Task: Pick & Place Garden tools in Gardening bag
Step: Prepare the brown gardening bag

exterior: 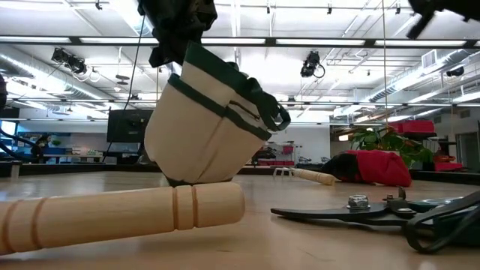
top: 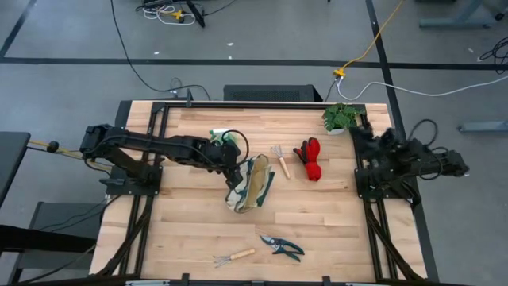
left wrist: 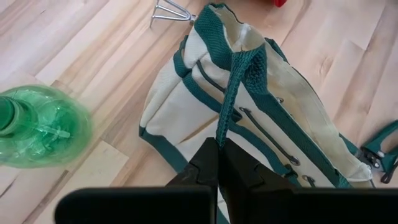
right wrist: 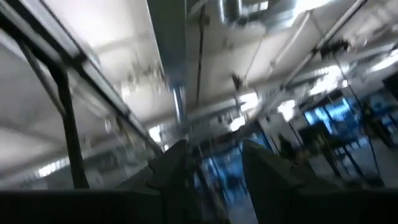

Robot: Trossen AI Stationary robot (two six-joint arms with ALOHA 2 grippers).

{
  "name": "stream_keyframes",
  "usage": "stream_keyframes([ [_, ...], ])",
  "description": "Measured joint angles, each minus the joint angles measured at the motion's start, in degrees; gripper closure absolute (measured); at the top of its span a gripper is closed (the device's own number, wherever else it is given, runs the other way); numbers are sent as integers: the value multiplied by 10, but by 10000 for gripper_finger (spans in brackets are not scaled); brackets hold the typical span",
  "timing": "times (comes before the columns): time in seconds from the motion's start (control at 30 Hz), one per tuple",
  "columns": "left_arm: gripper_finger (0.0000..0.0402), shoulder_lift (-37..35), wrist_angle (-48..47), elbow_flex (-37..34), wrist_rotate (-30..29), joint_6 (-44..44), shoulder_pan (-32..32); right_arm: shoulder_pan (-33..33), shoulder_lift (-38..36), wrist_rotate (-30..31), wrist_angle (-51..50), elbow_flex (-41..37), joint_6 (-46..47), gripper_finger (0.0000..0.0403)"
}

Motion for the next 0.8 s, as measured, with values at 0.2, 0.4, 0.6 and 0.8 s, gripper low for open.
stream_keyframes([
  [0.2, 394, 0, 3, 0, 0, 1, 7, 0, 212, 1, -91, 86, 11, 248],
  [0.4, 394, 0, 3, 0, 0, 1, 6, 0, 378, -1, -108, 100, 81, 248],
  [0.6, 394, 0, 3, 0, 0, 12, 6, 1, 494, -26, -108, 101, 177, 248],
  [0.8, 394, 0, 5, 0, -4, 16, 6, 0, 612, -26, -91, 101, 248, 248],
])
